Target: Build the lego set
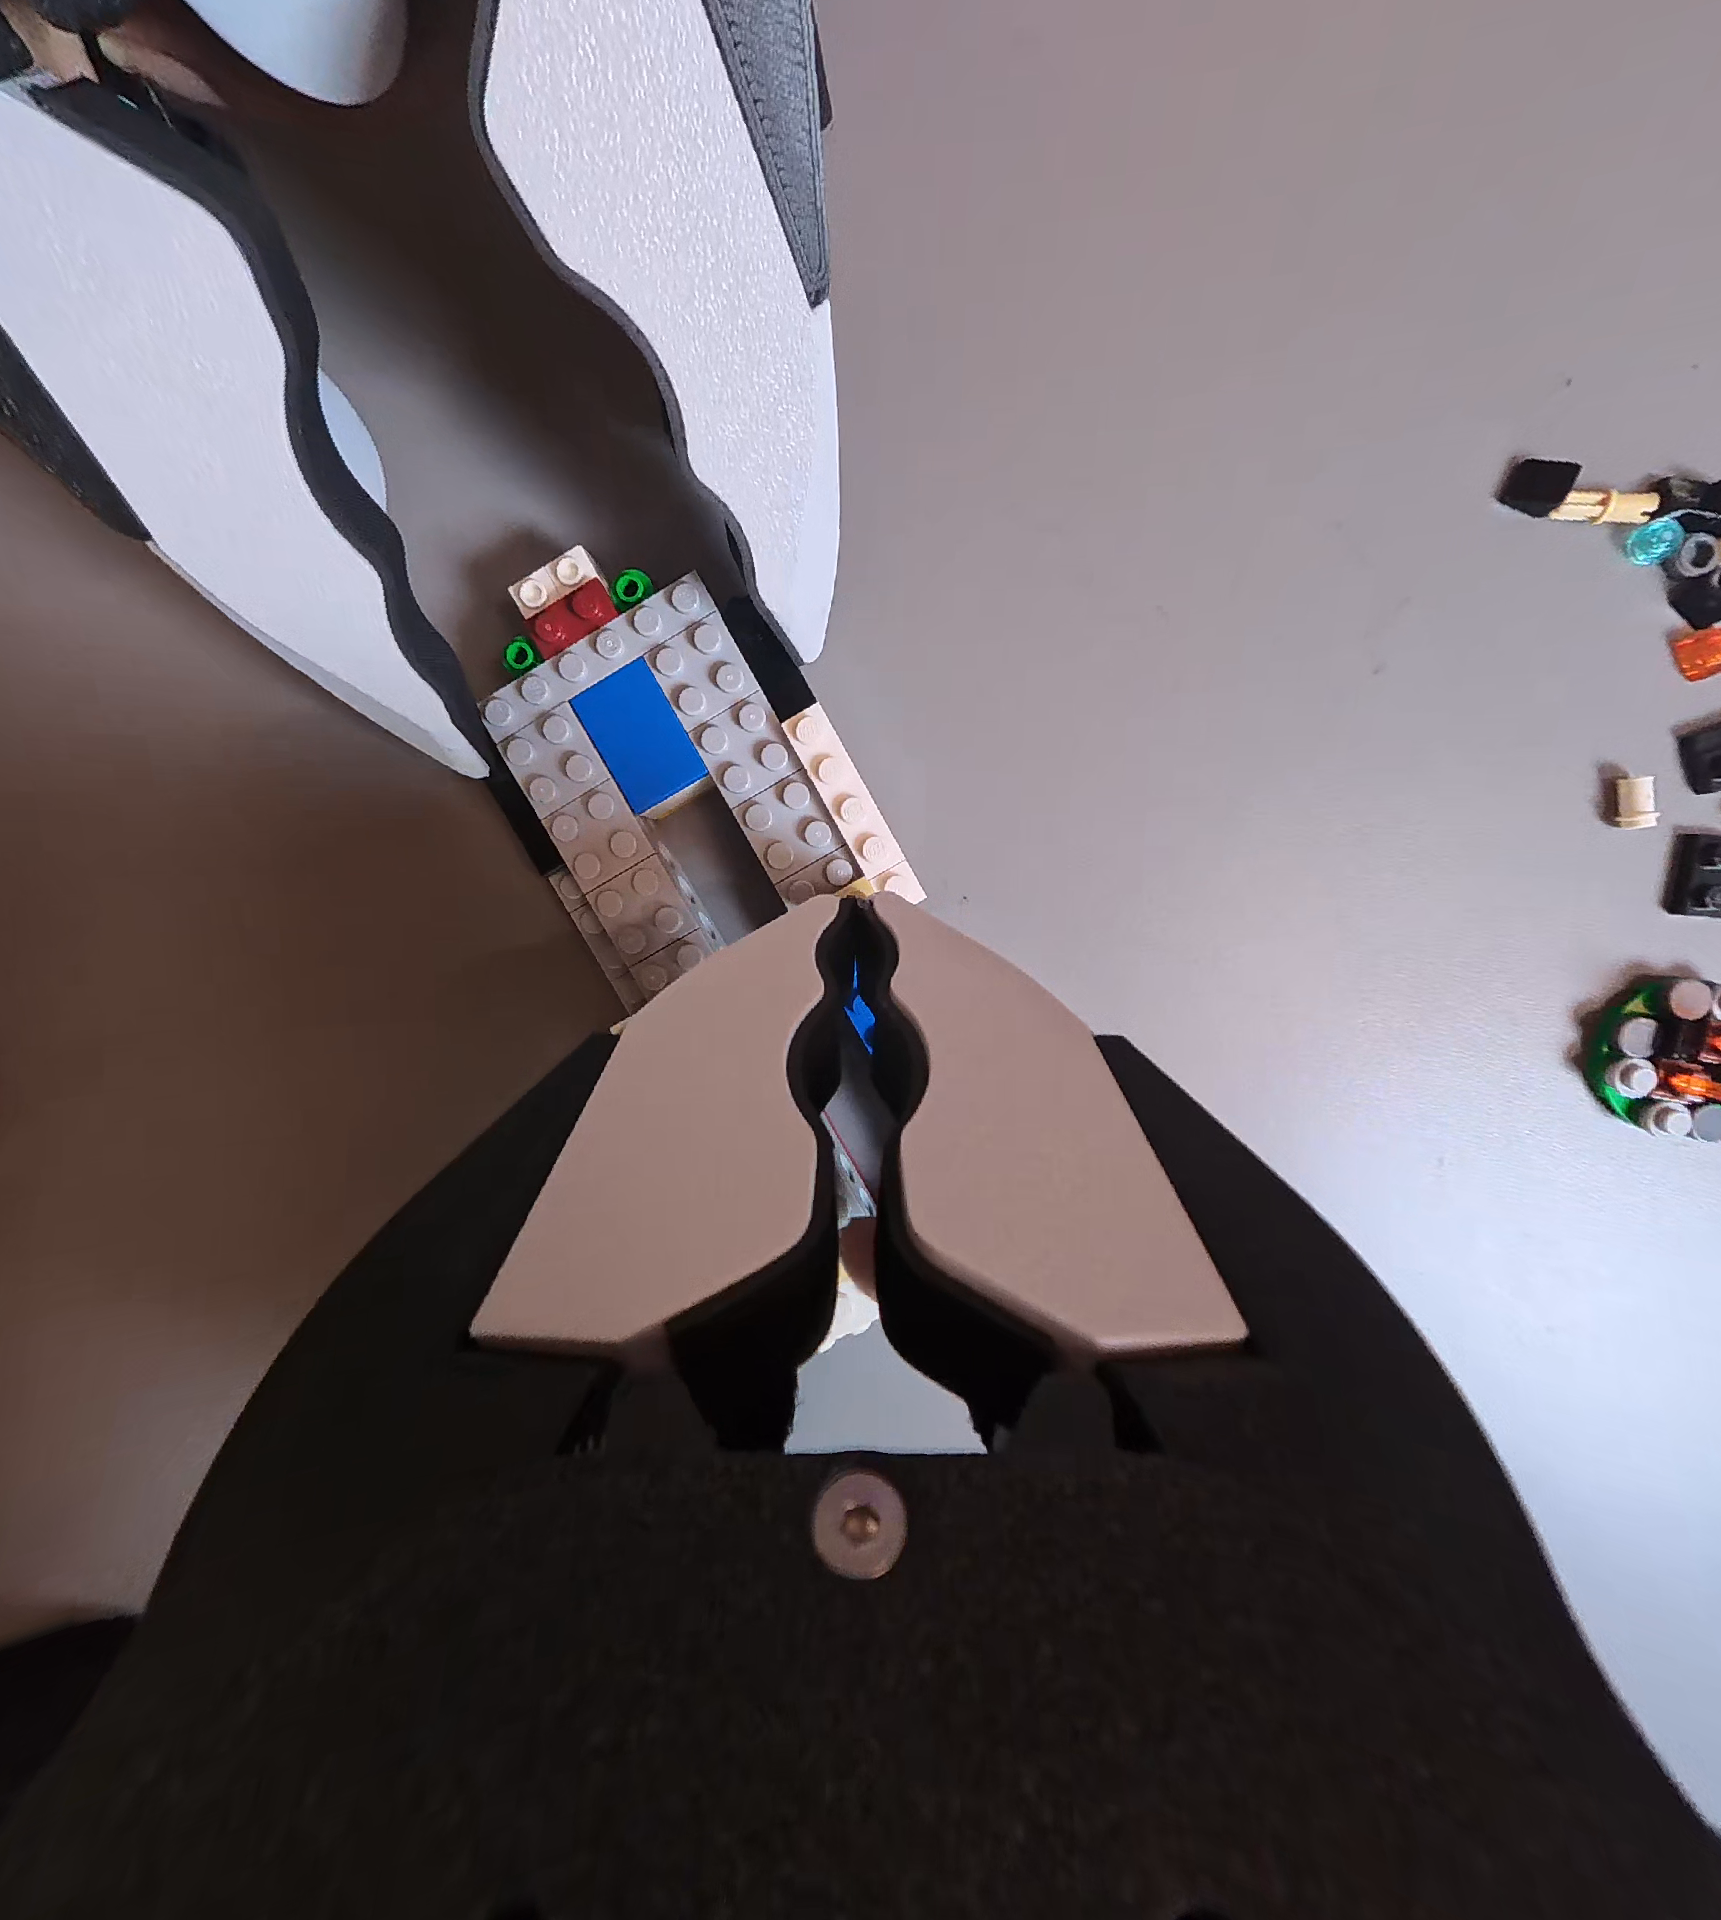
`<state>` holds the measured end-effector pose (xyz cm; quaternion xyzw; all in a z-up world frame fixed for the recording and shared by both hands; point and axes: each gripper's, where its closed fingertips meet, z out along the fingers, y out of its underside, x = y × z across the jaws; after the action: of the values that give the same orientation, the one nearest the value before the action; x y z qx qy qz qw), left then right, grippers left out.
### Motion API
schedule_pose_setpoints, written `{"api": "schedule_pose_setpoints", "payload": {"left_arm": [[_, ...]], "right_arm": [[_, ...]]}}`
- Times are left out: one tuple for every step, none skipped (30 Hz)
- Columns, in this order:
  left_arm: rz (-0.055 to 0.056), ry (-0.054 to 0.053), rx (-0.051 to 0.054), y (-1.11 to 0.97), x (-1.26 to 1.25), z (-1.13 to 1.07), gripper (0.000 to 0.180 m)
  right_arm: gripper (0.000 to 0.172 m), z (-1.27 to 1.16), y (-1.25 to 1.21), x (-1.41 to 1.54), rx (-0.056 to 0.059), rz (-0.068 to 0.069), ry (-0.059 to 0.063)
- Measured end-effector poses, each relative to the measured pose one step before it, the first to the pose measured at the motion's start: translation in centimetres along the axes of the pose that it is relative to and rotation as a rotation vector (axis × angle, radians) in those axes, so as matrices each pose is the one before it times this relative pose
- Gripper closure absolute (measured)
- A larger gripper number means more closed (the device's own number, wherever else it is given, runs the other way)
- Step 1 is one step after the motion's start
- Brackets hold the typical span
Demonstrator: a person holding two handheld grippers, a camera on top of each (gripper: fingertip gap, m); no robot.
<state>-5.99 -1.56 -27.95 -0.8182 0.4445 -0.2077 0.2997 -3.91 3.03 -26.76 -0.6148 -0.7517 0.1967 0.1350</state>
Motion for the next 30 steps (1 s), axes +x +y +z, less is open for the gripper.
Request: {"api": "schedule_pose_setpoints", "payload": {"left_arm": [[-0.0007,-0.0013,-0.0008,0.003,0.007,0.003,0.12],[-0.0038,-0.0011,-0.0003,-0.023,0.008,0.008,0.12],[-0.0019,-0.0002,0.0006,-0.022,0.035,0.02,0.12],[0.0004,0.0002,0.0008,-0.029,0.065,0.03,0.12],[-0.0012,-0.0002,0.0007,-0.032,0.062,0.032,0.12],[0.0,-0.0005,0.0007,-0.026,0.045,0.026,0.12],[0.0002,0.0001,0.001,-0.014,0.018,0.023,0.12],[-0.0007,0.001,0.0009,0.0,0.008,-0.006,0.12],[-0.0007,0.0011,0.0009,0.001,-0.005,-0.008,0.12],[0.0011,0.0003,0.0004,-0.001,0.005,0.0,0.12],[0.0032,0.0005,-0.0002,0.016,0.009,-0.011,0.12],[0.0053,0.003,-0.0003,0.033,0.024,-0.027,0.12],[0.0052,0.0049,0.0,0.065,0.019,-0.061,0.12],[-0.0013,0.0033,-0.0005,0.069,-0.049,-0.072,0.12],[-0.0003,0.0006,-0.0009,0.049,-0.074,-0.063,0.12],[0.0009,0.0,0.0003,0.039,-0.042,-0.041,0.12],[-0.0002,0.0013,0.0004,-0.001,-0.009,-0.004,0.12],[0.0012,0.0003,-0.0001,0.001,-0.004,-0.001,0.12],[0.0009,0.0007,0.0006,0.0,0.002,0.011,0.12],[-0.0008,0.0014,0.0014,-0.004,0.004,0.008,0.12],[-0.0008,0.0009,0.0008,-0.007,-0.011,-0.001,0.12],[0.001,-0.0004,-0.0002,-0.006,0.006,0.008,0.12],[0.0019,-0.0009,-0.0006,-0.006,-0.001,0.011,0.12],[0.0018,-0.0009,-0.0017,0.015,0.012,-0.016,0.12],[0.0001,-0.0015,-0.0023,0.034,-0.016,-0.033,0.12],[0.0002,-0.0018,-0.0011,0.037,-0.031,-0.029,0.12],[-0.0014,-0.0014,-0.0006,0.058,-0.061,-0.056,0.12],[-0.002,-0.0026,-0.0006,0.073,-0.115,-0.088,0.12],[-0.0019,-0.0035,-0.0007,0.095,-0.157,-0.11,0.12],[-0.001,-0.0004,0.0005,0.086,-0.124,-0.094,0.12]], "right_arm": [[0.172,-0.003,-0.039,0.008,0.0049,0.0024,-0.0013],[0.172,-0.009,-0.034,-0.014,0.0096,0.0119,-0.0036],[0.172,-0.044,-0.018,-0.038,0.0124,0.0138,-0.0056],[0.172,-0.073,-0.036,-0.023,0.0151,0.014,-0.0038],[0.172,-0.125,-0.031,0.034,0.0154,0.0116,0.0014],[0.172,-0.157,0.008,0.058,0.0107,0.0081,0.0042],[0.162,-0.166,0.041,0.062,0.0083,0.0079,0.0042],[0.161,-0.171,0.023,0.063,0.0086,0.0075,0.0031],[0.161,-0.157,0.013,0.059,0.0095,0.0065,0.002],[0.161,-0.162,-0.003,0.101,0.0101,0.0039,0.0038],[0.16,-0.215,-0.025,0.134,0.0128,-0.0003,0.0032],[0.159,-0.303,-0.046,0.118,0.0172,-0.003,-0.0036],[0.157,-0.368,0.005,0.112,0.0172,-0.0024,-0.0103],[0.156,-0.381,0.107,0.171,0.0149,0.0007,-0.0089],[0.153,-0.39,0.104,0.247,0.0182,0.0031,-0.0032],[0.151,-0.381,0.095,0.134,0.02,0.0033,-0.0046],[0.151,-0.318,0.111,0.061,0.0163,0.0039,-0.0018],[0.151,-0.232,0.054,0.047,0.0152,0.0002,0.006],[0.151,-0.133,-0.063,-0.157,0.0179,-0.0081,0.0038],[0.152,-0.027,-0.225,-0.385,0.0178,-0.013,-0.0018],[0.153,0.111,-0.296,-0.544,0.0116,-0.019,-0.0047],[0.155,0.263,-0.288,-0.676,0.0021,-0.0304,-0.0085],[0.155,0.383,-0.244,-0.683,-0.0066,-0.0407,-0.0083],[0.156,0.46,-0.092,-0.549,-0.0192,-0.041,-0.0034],[0.156,0.512,0.056,-0.496,-0.0292,-0.0334,-0.008],[0.155,0.495,0.071,-0.56,-0.0242,-0.0247,-0.0185],[0.155,0.406,0.009,-0.497,-0.0115,-0.0174,-0.0174],[0.155,0.301,0.053,-0.325,-0.007,-0.0129,-0.0089],[0.155,0.152,0.156,-0.17,-0.0068,-0.0113,-0.0008],[0.154,0.03,0.178,-0.034,-0.0025,-0.008,0.0056]]}}
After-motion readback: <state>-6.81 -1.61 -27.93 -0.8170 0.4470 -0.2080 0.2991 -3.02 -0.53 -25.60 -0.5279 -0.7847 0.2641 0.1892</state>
